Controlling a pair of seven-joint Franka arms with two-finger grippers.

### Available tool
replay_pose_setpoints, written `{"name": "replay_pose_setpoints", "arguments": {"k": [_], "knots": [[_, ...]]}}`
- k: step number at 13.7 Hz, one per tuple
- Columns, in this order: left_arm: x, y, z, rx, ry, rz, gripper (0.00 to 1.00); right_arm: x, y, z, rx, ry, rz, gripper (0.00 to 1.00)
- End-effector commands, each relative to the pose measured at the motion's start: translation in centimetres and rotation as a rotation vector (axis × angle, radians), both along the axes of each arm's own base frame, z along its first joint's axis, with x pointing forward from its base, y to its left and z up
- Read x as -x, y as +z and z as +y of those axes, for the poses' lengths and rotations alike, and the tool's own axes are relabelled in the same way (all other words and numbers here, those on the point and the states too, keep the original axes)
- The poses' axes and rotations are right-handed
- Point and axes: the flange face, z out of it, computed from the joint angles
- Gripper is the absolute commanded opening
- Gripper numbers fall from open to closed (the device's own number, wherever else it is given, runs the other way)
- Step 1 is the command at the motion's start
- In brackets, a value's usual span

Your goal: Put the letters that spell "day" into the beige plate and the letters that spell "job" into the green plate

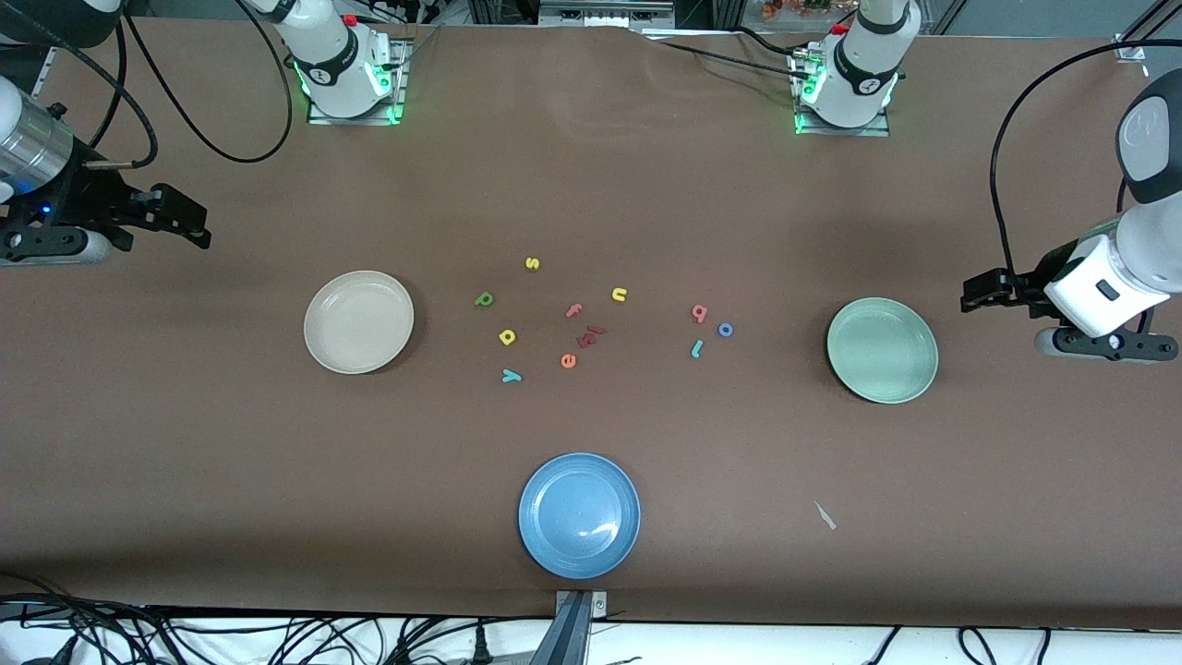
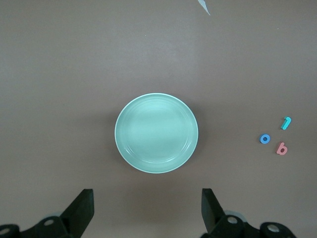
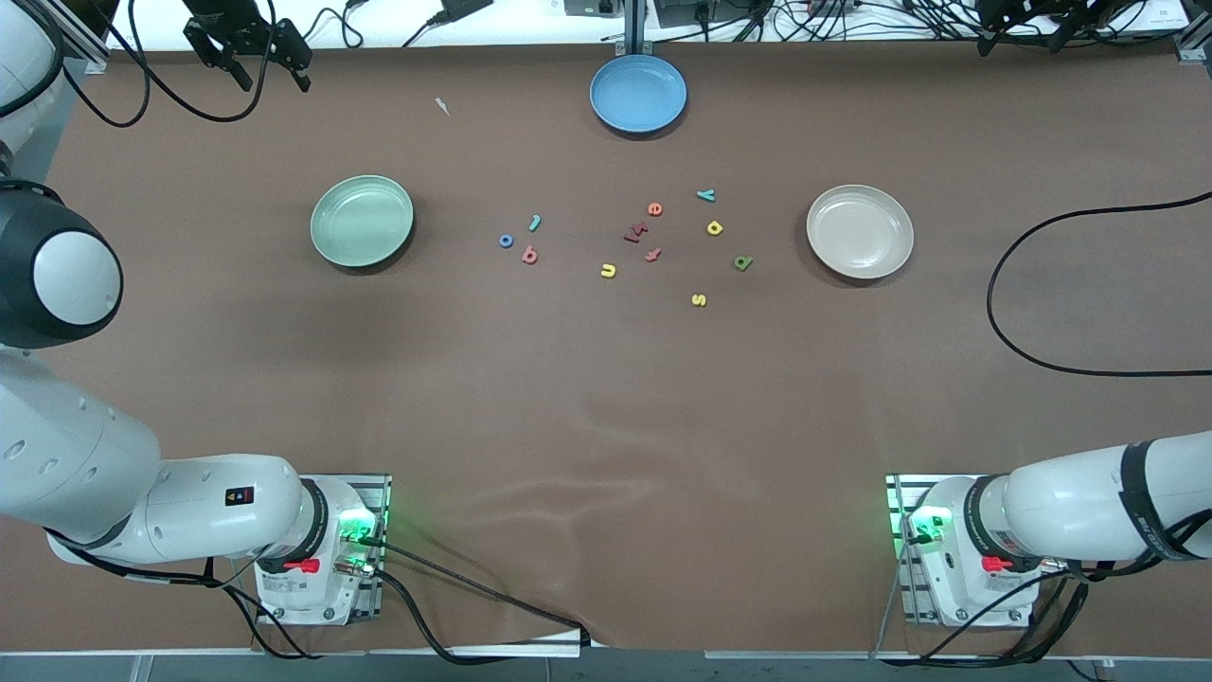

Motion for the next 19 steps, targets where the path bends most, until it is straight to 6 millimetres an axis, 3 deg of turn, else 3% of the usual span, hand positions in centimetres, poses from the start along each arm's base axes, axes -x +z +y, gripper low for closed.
{"name": "replay_pose_setpoints", "arguments": {"k": [1, 13, 19], "knots": [[0.8, 0.4, 0.2, 0.018, -0.009, -0.004, 0.99, 0.1, 0.0, -0.1, 0.016, -0.005, -0.006, 1.0], [0.6, -0.2, 0.0, 0.018, 0.002, 0.008, 1.0, 0.2, -0.1, -0.2, 0.016, -0.007, -0.003, 1.0], [0.5, -0.8, -1.3, 0.012, 0.051, 0.02, 1.0, 0.2, -0.1, -0.2, 0.015, -0.007, -0.001, 1.0]]}}
